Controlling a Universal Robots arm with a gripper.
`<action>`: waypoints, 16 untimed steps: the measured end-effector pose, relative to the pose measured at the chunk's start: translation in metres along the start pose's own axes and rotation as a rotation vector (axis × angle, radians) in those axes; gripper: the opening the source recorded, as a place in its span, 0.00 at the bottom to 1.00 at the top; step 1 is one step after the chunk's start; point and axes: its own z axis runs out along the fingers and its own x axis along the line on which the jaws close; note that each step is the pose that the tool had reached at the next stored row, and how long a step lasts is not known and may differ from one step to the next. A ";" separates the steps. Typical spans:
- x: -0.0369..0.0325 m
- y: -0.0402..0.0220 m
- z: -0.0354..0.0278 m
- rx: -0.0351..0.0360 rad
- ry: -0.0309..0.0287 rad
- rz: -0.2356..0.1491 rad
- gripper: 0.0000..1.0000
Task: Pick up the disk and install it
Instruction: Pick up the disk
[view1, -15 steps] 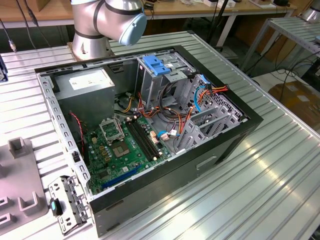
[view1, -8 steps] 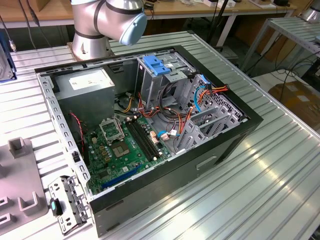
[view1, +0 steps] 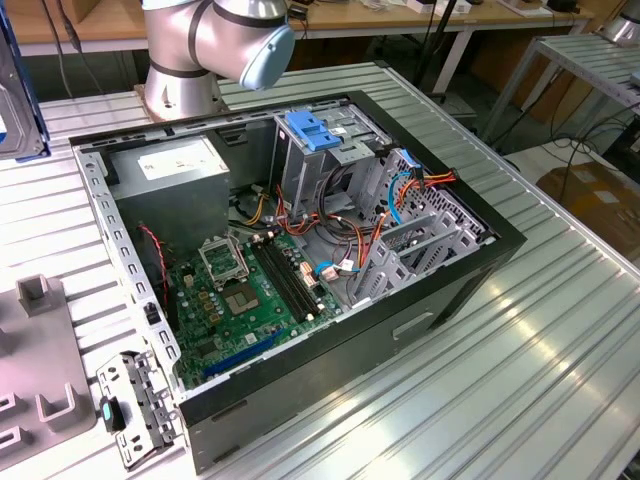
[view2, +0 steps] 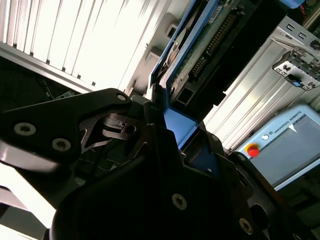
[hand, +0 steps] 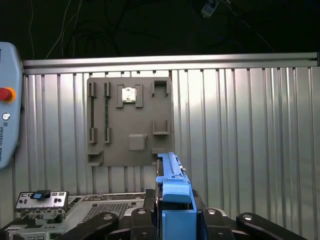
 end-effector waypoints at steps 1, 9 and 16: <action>-0.0001 -0.0019 0.0000 0.0000 0.0000 0.000 0.37; -0.0002 -0.0053 -0.0001 0.0000 0.0000 0.000 0.37; -0.0003 -0.0063 -0.0002 -0.0002 0.0001 0.000 0.37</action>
